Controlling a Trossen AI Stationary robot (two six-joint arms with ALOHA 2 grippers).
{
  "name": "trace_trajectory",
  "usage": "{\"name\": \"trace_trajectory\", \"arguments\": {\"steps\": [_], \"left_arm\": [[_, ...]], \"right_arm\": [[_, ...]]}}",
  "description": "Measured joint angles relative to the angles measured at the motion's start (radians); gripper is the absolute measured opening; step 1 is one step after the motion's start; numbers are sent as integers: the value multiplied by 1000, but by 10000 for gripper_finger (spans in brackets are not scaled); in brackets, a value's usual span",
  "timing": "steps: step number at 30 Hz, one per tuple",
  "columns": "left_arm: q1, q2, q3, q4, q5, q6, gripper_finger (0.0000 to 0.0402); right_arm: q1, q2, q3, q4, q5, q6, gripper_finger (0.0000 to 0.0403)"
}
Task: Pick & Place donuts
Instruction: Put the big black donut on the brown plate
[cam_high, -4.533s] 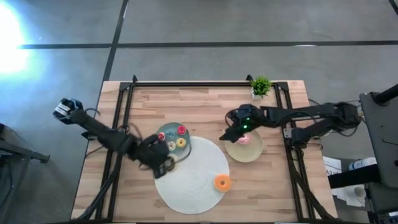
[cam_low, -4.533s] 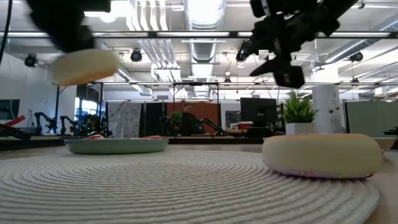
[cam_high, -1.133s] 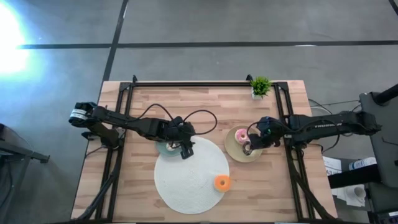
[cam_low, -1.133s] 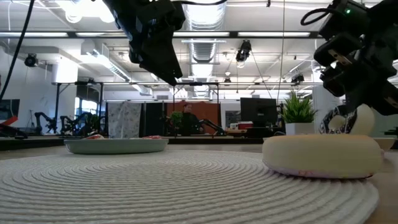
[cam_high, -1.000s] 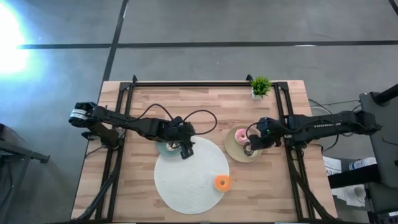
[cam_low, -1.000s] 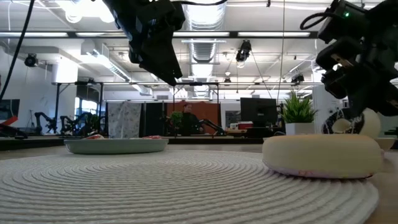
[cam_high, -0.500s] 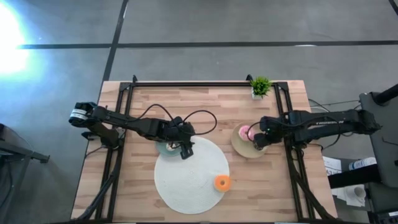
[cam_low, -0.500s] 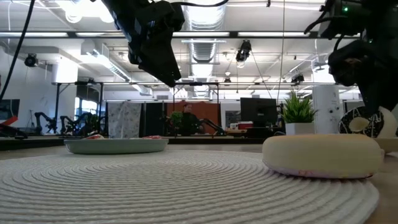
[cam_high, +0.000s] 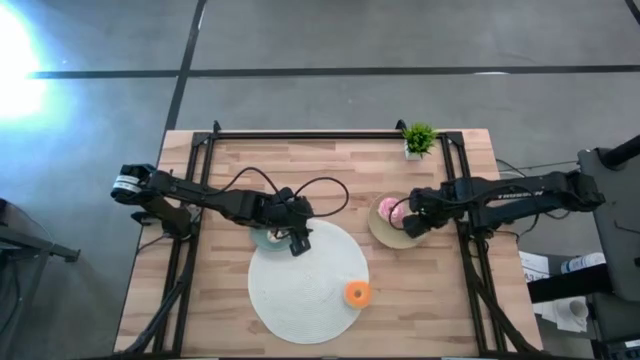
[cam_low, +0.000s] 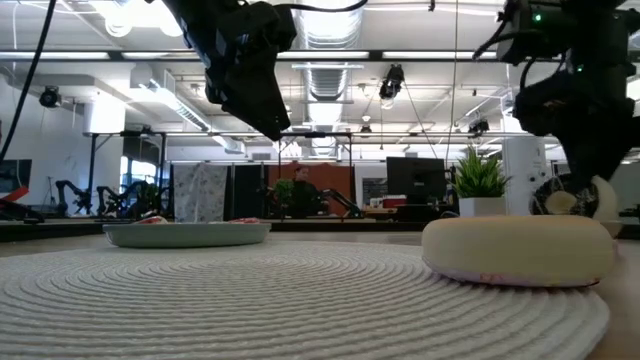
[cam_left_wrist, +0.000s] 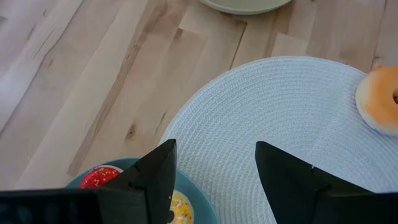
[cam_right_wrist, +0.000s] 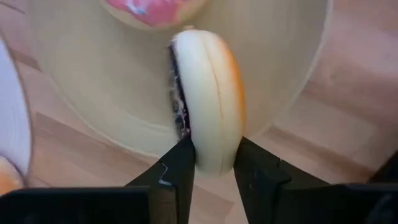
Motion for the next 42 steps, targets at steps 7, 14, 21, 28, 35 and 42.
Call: {"name": "trace_trajectory", "arguments": {"steps": [7,14,21,28,35,42], "left_arm": [[0,0,0,-4,0,1,193],[0,0,-1,-4,0,1,193],[0,0,-1,-4,0,1,193],[0,0,-1,-1,0,2,193],[0,0,-1,-3,0,0,193],[0,0,-1,-5,0,-1,193]], "right_arm": [[0,3,24,-28,49,-61,116],[0,18,23,-74,49,-88,189],[-2,-15,87,-9,49,-109,227],[-2,15,72,-157,99,-72,150],[11,15,84,-14,109,-97,134],[12,87,83,64,47,-199,178]]}}
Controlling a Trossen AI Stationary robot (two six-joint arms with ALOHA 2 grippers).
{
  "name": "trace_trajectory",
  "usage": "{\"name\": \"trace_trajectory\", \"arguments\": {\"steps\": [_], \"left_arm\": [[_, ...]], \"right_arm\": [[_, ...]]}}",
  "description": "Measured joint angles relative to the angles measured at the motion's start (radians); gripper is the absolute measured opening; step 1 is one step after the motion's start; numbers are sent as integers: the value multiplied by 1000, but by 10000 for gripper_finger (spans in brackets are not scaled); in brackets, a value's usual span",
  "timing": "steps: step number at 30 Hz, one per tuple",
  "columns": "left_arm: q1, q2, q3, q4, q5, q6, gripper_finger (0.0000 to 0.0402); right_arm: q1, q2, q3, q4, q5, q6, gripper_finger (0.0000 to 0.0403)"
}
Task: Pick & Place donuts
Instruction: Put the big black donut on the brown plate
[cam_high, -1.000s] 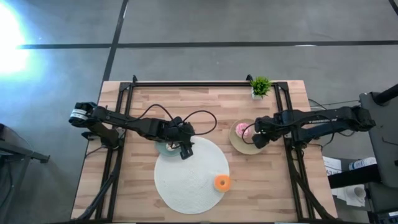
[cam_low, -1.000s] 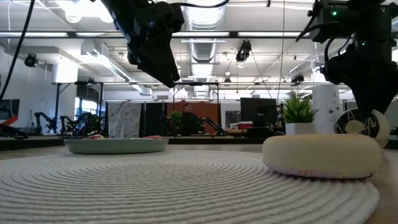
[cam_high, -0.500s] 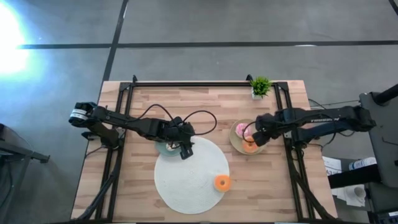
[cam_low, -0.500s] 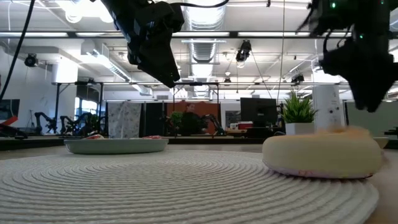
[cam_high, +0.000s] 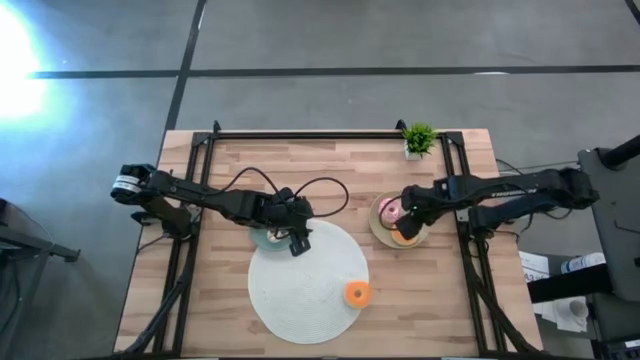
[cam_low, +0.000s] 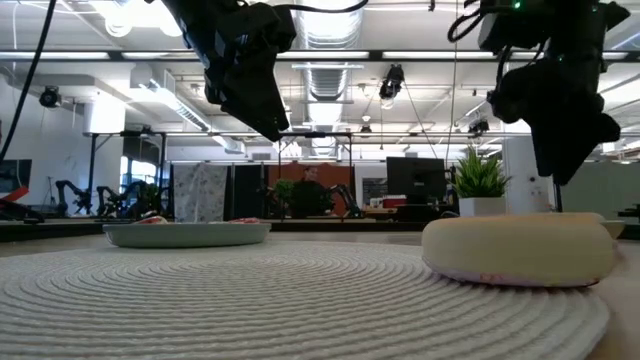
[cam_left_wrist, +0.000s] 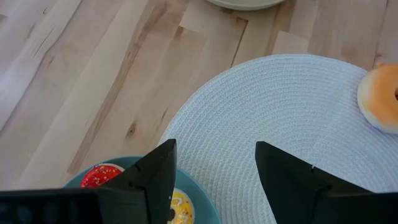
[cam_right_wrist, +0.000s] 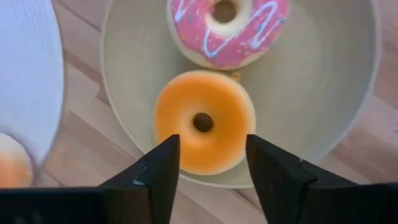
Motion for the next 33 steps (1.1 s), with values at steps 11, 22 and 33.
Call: {"name": "trace_trajectory", "arguments": {"steps": [11,22,33], "left_arm": [[0,0,0,-5,0,-4,193],[0,0,0,-8,0,-5,193],[0,0,-1,-8,0,-2,193]], "right_arm": [[45,164,15,-44,59,-99,189],[53,139,60,3,37,-122,187],[102,283,118,36,-27,-89,187]]}}
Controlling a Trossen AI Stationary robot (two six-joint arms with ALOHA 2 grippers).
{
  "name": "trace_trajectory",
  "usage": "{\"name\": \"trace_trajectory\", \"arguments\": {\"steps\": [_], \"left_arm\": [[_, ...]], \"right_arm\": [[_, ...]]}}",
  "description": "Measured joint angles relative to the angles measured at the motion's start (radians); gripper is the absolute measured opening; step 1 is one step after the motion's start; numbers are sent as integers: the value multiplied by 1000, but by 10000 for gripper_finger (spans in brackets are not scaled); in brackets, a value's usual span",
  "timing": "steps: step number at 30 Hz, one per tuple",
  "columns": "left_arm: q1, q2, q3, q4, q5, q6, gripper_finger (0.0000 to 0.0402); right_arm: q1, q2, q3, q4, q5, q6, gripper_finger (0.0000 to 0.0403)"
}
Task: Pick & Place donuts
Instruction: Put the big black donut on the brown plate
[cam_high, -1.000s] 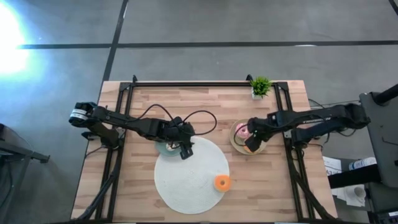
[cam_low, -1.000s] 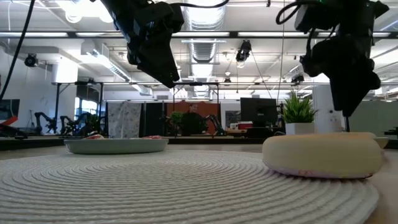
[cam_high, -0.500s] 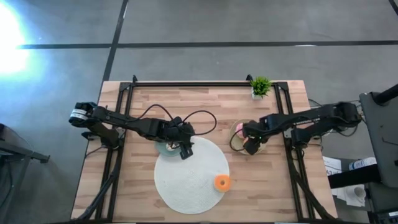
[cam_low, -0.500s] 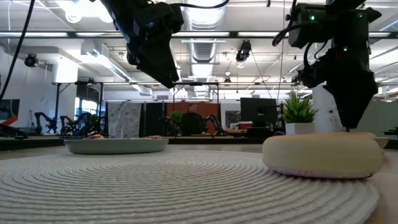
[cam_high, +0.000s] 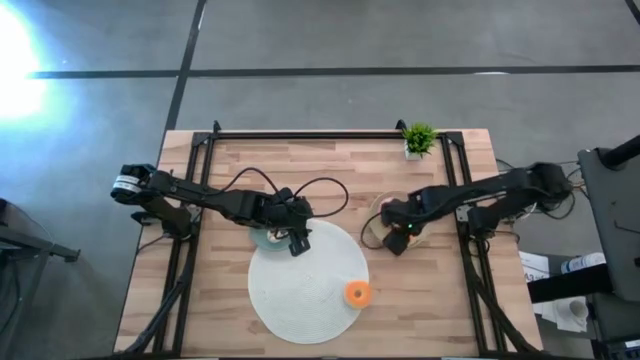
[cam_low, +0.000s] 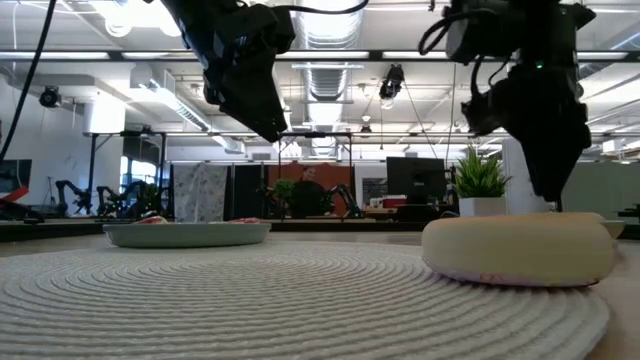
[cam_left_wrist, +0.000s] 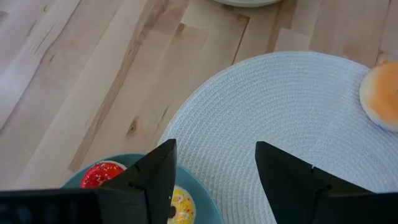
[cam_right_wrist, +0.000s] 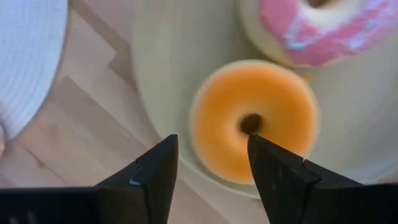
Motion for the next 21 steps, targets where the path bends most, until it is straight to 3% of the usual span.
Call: {"name": "trace_trajectory", "arguments": {"steps": [14,17,21], "left_arm": [[0,0,0,-21,0,1,193],[0,0,0,-21,0,2,193],[0,0,-2,-21,0,3,193]], "right_arm": [[15,199,73,-20,-16,33,184],[15,206,80,13,-3,29,162],[15,199,72,26,22,23,103]]}}
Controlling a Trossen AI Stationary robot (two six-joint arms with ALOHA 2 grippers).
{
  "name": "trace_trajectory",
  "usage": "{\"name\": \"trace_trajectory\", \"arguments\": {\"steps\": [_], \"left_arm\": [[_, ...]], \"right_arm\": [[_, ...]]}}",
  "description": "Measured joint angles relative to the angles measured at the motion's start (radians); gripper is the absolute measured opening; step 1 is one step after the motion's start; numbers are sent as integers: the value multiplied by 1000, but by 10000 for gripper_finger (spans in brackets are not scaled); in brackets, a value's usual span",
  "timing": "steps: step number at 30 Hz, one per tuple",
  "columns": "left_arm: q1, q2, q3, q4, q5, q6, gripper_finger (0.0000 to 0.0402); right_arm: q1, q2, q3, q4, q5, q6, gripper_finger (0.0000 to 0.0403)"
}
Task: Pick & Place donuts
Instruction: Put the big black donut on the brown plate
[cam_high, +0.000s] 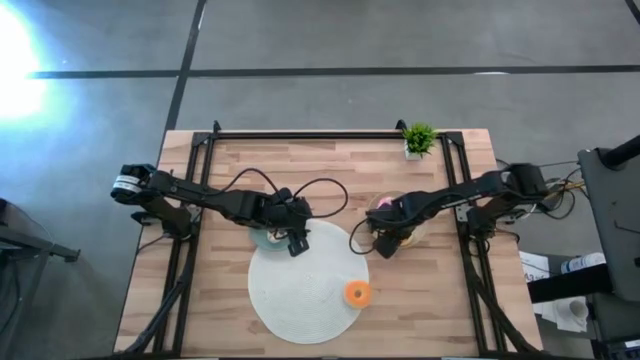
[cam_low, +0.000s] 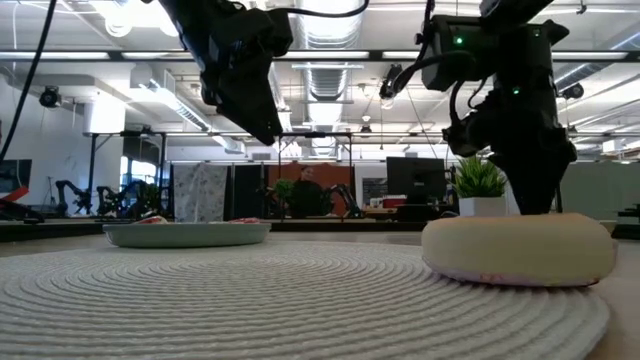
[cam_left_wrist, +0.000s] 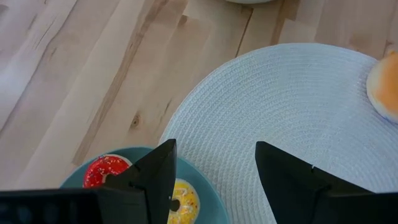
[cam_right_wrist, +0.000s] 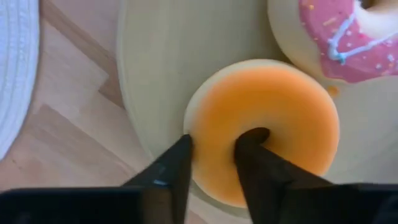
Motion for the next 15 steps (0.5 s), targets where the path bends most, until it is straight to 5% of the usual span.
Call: {"name": "trace_trajectory", "arguments": {"steps": [5,15], "left_arm": [[0,0,-10,1,0,0,193],[-4,0,-14,25,0,45,193]], "right_arm": [[0,-19,-7,13,22,2,19],[0,-298,-20,158,70,173,9]]}}
